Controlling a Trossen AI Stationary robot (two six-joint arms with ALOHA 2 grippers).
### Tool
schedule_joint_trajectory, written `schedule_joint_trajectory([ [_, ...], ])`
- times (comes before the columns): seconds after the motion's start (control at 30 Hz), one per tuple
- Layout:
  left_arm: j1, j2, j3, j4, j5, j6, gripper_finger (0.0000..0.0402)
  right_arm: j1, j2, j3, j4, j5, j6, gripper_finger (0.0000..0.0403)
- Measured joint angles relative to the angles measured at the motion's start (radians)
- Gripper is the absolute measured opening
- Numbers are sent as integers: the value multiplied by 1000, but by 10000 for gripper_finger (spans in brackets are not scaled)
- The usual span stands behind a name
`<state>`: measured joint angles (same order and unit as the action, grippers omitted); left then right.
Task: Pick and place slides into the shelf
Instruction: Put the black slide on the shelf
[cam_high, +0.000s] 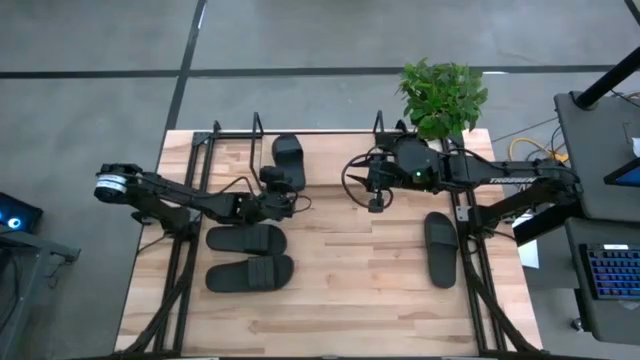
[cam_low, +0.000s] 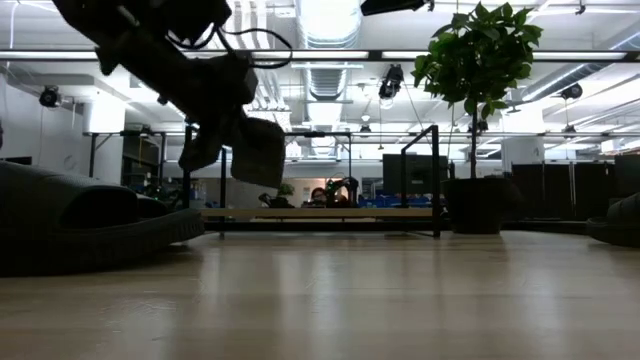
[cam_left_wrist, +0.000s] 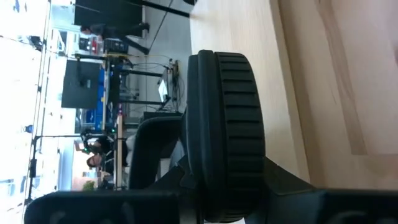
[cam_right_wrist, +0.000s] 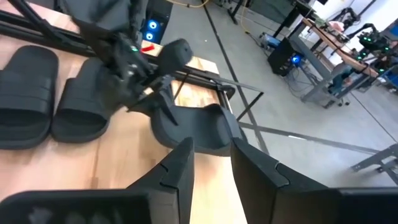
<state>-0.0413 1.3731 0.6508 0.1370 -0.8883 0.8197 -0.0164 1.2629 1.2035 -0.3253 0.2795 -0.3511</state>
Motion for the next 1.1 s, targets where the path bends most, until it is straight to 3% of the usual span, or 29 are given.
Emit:
schedule_joint_trajectory([
  [0.63, 107, 4, -72, 39, 73, 51, 40, 4, 0, -4, 1, 1, 4, 87],
  [0.77, 114, 4, -77, 39, 72, 50, 64, 6, 0, -5, 1, 1, 4, 84],
  [0.93, 115, 4, -72, 41, 78, -62, 87, 6, 0, -5, 1, 0, 4, 84],
  [1.1, 129, 4, -74, 37, 176, -156, 91, 6, 0, -5, 1, 0, 11, 84],
])
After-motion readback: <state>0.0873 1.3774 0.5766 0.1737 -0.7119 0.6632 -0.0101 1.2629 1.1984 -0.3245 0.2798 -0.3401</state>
